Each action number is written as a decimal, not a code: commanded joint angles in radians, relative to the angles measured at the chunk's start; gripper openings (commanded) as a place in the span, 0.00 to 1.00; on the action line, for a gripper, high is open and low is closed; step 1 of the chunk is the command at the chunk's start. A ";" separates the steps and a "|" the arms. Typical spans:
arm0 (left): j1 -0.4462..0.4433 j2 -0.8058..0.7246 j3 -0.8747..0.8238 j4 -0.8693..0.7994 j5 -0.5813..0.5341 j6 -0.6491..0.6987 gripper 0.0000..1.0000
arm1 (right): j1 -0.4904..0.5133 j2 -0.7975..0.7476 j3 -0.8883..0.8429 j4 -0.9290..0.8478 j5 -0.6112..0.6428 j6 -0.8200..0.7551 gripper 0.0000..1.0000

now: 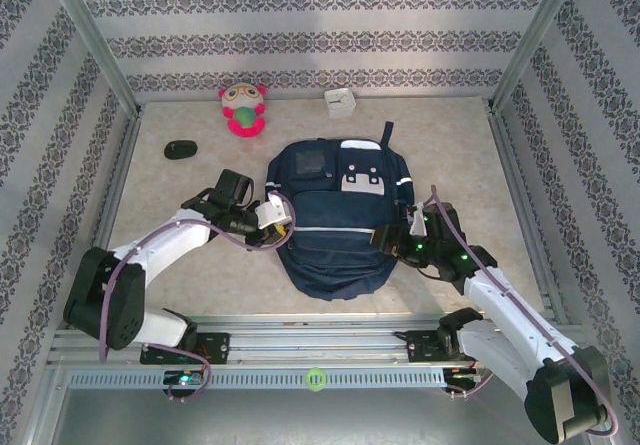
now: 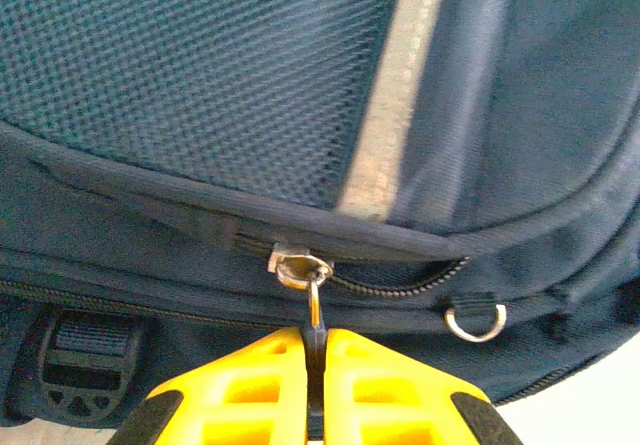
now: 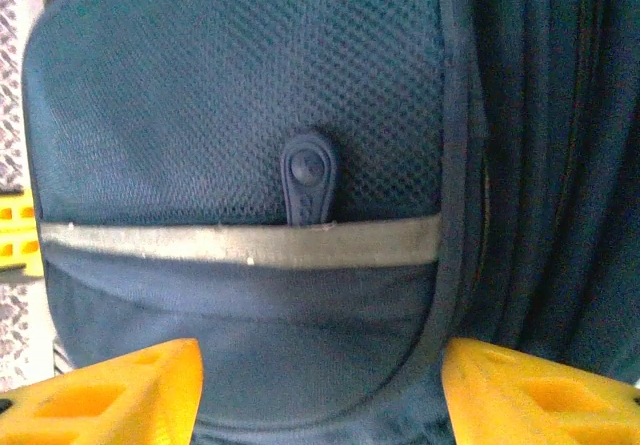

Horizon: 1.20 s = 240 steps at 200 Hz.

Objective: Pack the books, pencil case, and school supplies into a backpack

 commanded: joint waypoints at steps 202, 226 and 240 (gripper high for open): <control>-0.158 -0.401 -0.089 0.130 -0.183 -0.416 0.86 | -0.083 -0.085 0.117 -0.272 0.031 -0.062 0.72; -0.148 -0.294 0.002 0.133 -0.274 -0.524 0.86 | -0.068 -0.076 0.074 -0.229 -0.051 0.016 0.70; -0.149 -0.216 0.055 0.148 -0.322 -0.595 0.86 | -0.034 -0.070 0.045 -0.170 -0.048 0.057 0.70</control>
